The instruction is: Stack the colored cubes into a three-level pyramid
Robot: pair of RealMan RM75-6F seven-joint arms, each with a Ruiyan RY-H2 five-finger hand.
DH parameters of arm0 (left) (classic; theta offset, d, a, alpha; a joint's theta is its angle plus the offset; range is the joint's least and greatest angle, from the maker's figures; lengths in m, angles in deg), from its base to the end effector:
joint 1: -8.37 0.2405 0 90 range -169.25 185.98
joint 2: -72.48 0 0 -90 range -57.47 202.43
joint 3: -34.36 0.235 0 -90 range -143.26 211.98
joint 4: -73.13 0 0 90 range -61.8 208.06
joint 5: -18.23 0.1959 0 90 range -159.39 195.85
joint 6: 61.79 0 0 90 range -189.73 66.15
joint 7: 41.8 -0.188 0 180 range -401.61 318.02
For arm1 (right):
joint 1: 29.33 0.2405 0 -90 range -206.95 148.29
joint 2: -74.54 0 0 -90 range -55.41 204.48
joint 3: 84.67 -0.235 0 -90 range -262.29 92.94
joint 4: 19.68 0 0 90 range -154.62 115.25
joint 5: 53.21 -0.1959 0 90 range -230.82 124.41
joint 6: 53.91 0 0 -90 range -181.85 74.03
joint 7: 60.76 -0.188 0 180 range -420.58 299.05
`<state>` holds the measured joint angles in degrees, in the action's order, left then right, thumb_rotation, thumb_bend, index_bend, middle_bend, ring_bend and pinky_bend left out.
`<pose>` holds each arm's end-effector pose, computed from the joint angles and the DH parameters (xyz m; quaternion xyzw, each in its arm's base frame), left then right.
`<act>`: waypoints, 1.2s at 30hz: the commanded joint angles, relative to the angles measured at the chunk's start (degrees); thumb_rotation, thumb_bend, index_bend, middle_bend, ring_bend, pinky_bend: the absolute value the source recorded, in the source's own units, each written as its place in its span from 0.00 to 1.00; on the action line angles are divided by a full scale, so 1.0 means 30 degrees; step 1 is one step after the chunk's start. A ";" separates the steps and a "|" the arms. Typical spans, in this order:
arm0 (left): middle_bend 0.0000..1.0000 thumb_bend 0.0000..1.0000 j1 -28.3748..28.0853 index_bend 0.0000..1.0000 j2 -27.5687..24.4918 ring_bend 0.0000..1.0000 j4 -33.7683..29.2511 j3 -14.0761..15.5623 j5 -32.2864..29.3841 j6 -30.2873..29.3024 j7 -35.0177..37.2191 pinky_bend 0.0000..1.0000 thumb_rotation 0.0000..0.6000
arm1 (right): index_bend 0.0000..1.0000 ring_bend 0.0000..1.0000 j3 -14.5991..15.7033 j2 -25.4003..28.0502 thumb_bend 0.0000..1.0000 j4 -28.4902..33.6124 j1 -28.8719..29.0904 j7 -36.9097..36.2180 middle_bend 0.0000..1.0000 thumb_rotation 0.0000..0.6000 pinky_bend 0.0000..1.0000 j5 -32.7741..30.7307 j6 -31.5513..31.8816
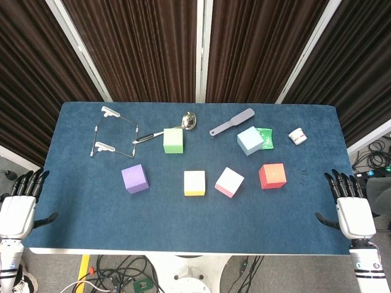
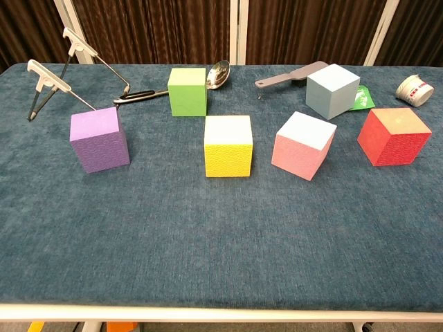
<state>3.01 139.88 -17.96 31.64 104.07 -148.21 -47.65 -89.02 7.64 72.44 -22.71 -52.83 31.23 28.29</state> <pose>-0.2825 0.2242 0.1510 -0.6035 -0.3602 -0.3776 0.6029 -0.2812 -0.2357 0.1459 0.6156 -0.3642 0.3598 0.5991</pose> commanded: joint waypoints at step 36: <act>0.05 0.00 -0.0564 0.00 -0.0253 0.00 -0.0282 0.0250 0.0133 0.1065 0.0121 0.09 1.00 | 0.00 0.00 -0.1892 -0.1178 0.10 -0.0681 1.2281 0.4690 0.01 1.00 0.00 -0.2124 -1.5091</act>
<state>1.32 139.12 -18.80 32.39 104.47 -145.01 -47.28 -94.58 5.14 71.48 13.03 -39.74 25.82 -15.88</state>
